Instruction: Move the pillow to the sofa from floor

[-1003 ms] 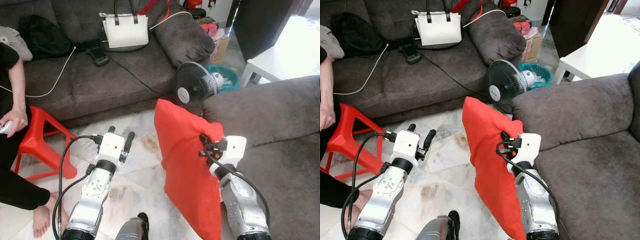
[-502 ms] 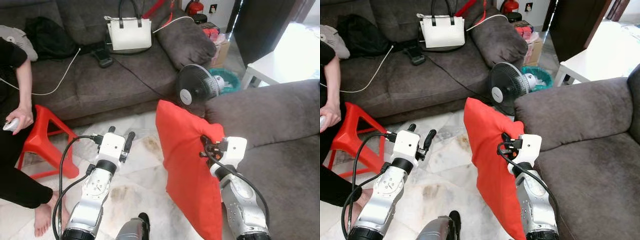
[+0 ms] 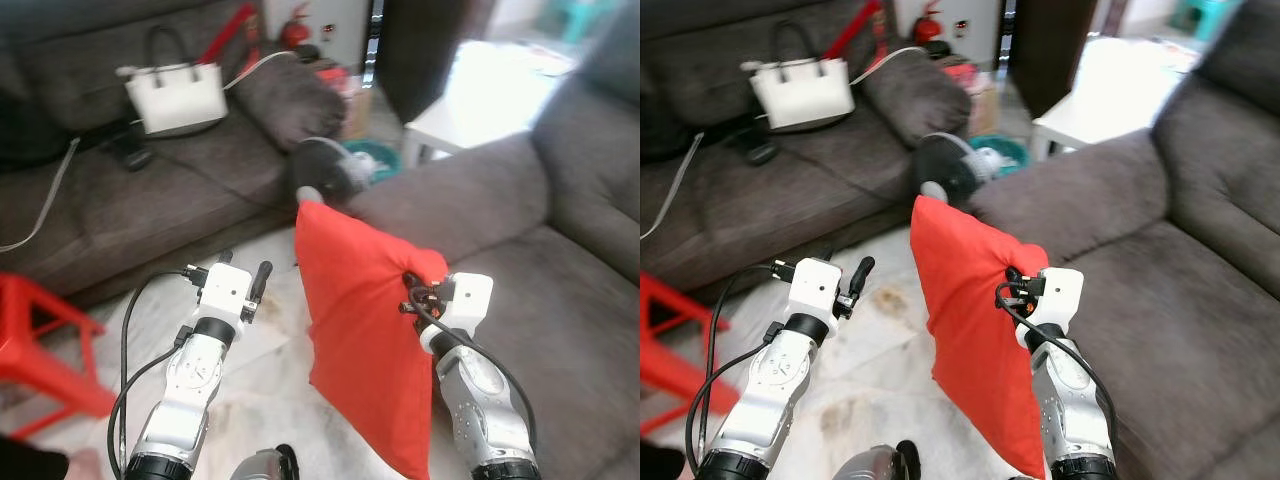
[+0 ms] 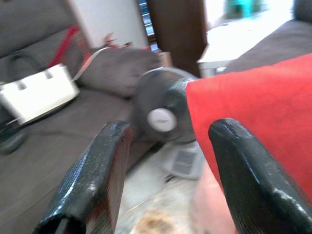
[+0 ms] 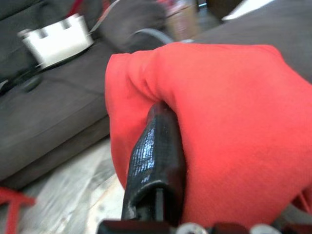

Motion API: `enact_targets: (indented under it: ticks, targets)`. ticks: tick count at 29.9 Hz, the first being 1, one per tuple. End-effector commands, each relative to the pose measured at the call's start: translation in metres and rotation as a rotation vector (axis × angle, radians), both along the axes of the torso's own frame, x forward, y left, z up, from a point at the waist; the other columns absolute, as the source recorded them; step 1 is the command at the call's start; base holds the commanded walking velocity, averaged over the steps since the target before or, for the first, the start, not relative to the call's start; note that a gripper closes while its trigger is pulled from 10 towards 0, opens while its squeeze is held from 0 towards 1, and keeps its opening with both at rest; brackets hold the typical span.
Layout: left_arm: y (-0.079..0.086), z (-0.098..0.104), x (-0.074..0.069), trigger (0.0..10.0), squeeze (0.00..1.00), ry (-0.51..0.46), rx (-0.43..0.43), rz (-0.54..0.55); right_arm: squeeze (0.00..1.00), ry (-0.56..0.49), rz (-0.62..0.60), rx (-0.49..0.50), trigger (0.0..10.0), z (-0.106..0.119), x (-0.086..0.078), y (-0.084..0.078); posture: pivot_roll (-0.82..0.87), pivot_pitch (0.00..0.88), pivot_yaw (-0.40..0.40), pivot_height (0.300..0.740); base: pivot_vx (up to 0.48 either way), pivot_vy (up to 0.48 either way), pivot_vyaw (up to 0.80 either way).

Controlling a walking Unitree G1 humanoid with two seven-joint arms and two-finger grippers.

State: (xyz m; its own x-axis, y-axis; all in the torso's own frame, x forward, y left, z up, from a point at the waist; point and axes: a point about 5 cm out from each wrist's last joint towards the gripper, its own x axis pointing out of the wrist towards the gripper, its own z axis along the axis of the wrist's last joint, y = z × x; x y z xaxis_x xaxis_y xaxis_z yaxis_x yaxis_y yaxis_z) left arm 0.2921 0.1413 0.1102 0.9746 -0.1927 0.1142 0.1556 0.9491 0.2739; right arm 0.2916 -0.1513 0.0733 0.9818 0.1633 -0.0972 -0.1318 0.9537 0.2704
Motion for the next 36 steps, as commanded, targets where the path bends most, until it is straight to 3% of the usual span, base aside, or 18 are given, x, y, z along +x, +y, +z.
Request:
enact_targets:
  ticks: [1,36]
  targets:
    - [-0.0025,0.0002,0.0001,10.0,0.0,-0.006,0.004,-0.01,0.0,-0.147,-0.019,-0.005,10.0,0.029,0.0107,-0.0033,0.14,0.065,0.011,0.74,0.0,0.0,-0.8]
    - [-0.0031,0.0,0.0004,10.0,0.0,-0.005,0.003,-0.015,0.0,-0.135,-0.074,-0.02,10.0,0.0273,0.012,-0.0115,0.14,0.082,0.015,0.74,0.0,0.0,-0.8]
